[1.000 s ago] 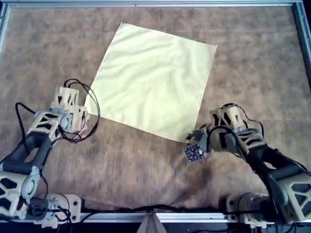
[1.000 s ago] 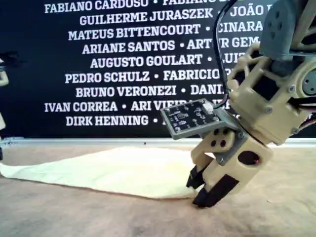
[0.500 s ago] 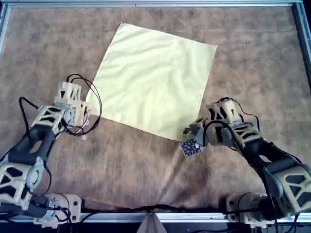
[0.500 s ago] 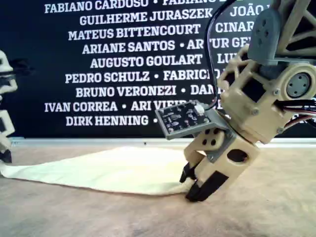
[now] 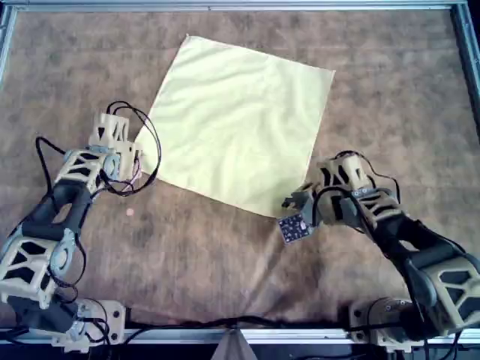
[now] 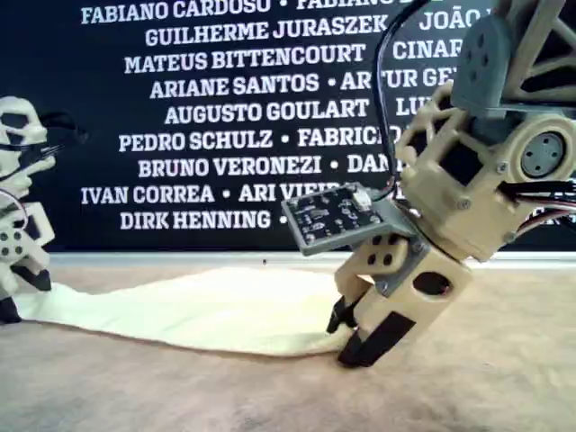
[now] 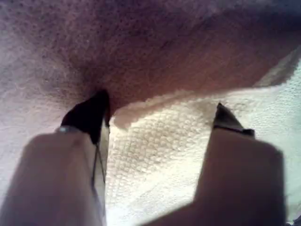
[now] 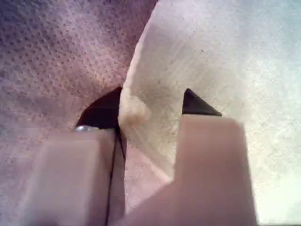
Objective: Fold a cloth
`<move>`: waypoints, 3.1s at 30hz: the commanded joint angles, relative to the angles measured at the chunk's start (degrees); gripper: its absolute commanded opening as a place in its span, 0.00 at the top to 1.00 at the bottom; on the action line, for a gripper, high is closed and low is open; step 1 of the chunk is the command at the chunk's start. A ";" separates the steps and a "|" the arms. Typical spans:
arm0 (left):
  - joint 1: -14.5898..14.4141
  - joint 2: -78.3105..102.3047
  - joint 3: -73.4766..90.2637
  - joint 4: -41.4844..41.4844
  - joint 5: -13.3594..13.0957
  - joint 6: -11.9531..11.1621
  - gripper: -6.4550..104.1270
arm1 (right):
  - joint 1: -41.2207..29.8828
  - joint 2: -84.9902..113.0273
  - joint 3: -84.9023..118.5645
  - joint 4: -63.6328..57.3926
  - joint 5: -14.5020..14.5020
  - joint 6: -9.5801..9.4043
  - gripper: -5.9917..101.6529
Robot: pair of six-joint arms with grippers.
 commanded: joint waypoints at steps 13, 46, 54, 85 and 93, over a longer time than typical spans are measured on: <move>-0.53 0.26 -2.11 -0.70 -0.26 0.35 0.24 | 2.64 0.26 -5.19 -2.90 0.09 0.26 0.50; -0.62 0.26 -6.33 -0.88 0.97 5.19 0.83 | 1.93 0.35 -7.65 -2.99 -0.09 0.18 0.77; -0.62 0.26 -5.10 -0.62 0.97 4.66 0.95 | 1.85 0.44 -7.56 -2.99 0.00 0.26 0.94; -0.70 27.95 20.39 0.35 1.05 4.66 0.95 | -11.69 1.58 -5.80 -1.67 0.09 0.09 0.95; -0.70 32.96 26.89 0.35 4.57 4.66 0.95 | -11.87 1.58 -5.80 -1.67 0.09 0.09 0.95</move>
